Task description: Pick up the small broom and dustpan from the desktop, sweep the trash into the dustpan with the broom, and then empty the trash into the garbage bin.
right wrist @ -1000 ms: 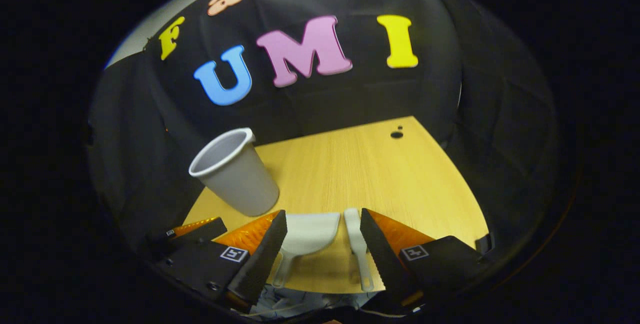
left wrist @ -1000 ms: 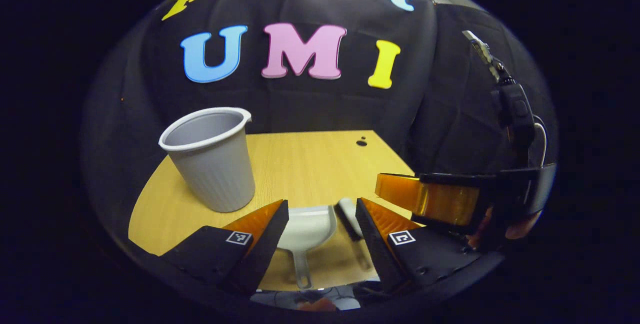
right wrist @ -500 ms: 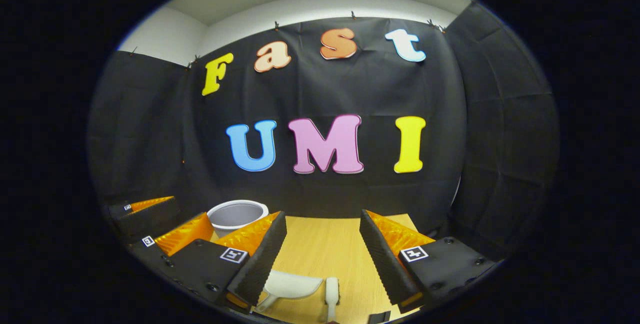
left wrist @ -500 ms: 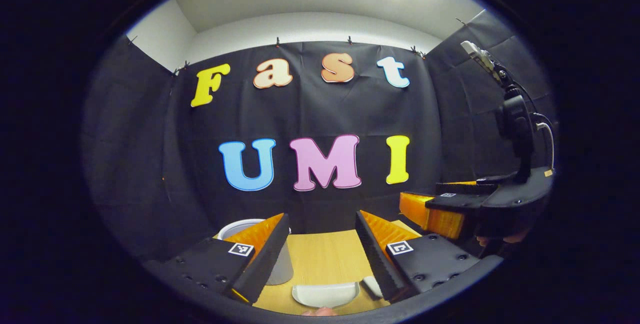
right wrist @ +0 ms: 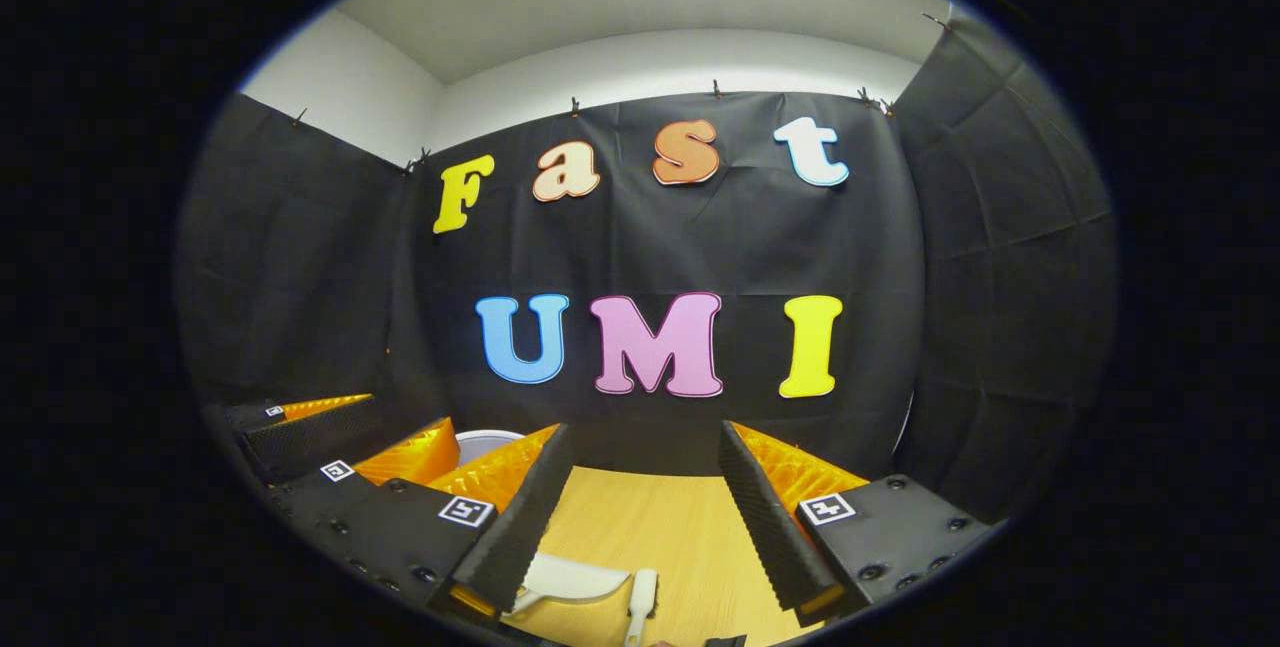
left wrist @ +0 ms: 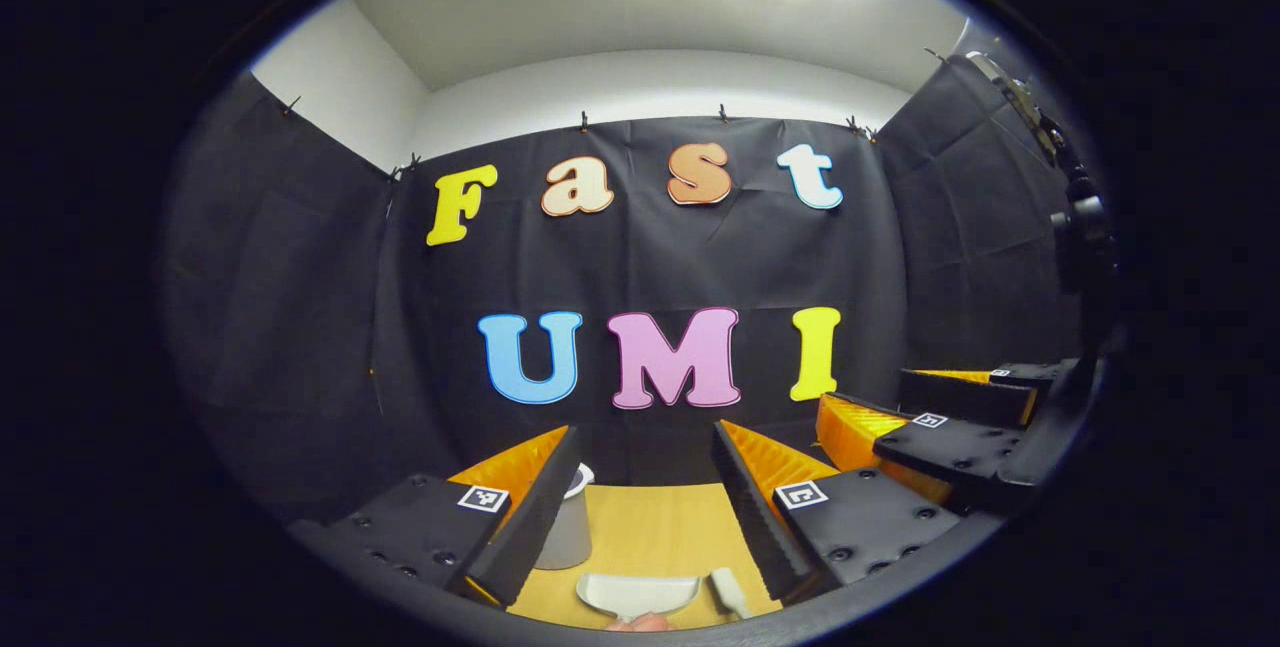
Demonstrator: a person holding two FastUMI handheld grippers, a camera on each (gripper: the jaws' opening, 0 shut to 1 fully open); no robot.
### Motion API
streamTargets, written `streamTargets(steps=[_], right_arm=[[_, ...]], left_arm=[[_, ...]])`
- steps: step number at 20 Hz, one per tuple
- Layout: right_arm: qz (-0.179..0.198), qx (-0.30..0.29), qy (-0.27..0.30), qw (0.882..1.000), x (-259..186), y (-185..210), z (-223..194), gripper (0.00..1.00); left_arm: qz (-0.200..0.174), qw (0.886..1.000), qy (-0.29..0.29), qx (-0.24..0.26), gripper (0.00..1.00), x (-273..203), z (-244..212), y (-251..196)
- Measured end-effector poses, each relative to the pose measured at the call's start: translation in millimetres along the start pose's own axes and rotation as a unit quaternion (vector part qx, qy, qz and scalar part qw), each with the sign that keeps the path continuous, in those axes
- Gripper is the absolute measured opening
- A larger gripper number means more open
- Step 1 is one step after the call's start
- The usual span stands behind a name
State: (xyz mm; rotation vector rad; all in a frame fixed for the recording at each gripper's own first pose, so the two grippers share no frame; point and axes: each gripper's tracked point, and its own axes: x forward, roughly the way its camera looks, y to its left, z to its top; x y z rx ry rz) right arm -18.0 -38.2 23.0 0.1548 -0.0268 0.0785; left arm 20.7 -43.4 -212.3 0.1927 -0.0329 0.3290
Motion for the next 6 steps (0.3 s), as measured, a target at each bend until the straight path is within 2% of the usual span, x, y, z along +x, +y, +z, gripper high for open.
streamTargets(steps=[1,2,3,4,5,6], right_arm=[[-0.011,-0.003,-0.007,1.000,-1.4,-4.6,3.0,0.95],[-0.026,-0.006,-0.013,1.000,0.0,-7.8,6.4,0.95],[-0.039,-0.004,-0.002,0.999,-0.6,-10.4,5.8,0.90],[-0.043,-0.002,0.005,0.999,-4.3,-5.1,-0.7,0.91],[-0.047,-0.004,0.002,0.999,-6.7,-1.9,1.4,0.91],[-0.053,-0.010,-0.002,0.999,-6.1,-2.2,4.4,0.95]], left_arm=[[-0.002,1.000,-0.008,0.000,0.79,0.5,1.2,2.7],[-0.009,1.000,-0.018,-0.001,0.79,0.6,4.0,0.9],[-0.020,1.000,-0.017,-0.001,0.78,0.9,6.8,-1.0],[-0.030,0.999,-0.015,-0.006,0.80,-2.3,5.1,-3.2],[-0.038,0.999,-0.016,-0.018,0.78,-5.0,5.1,-5.0],[-0.044,0.998,-0.016,-0.030,0.78,-5.9,6.5,-8.8]])
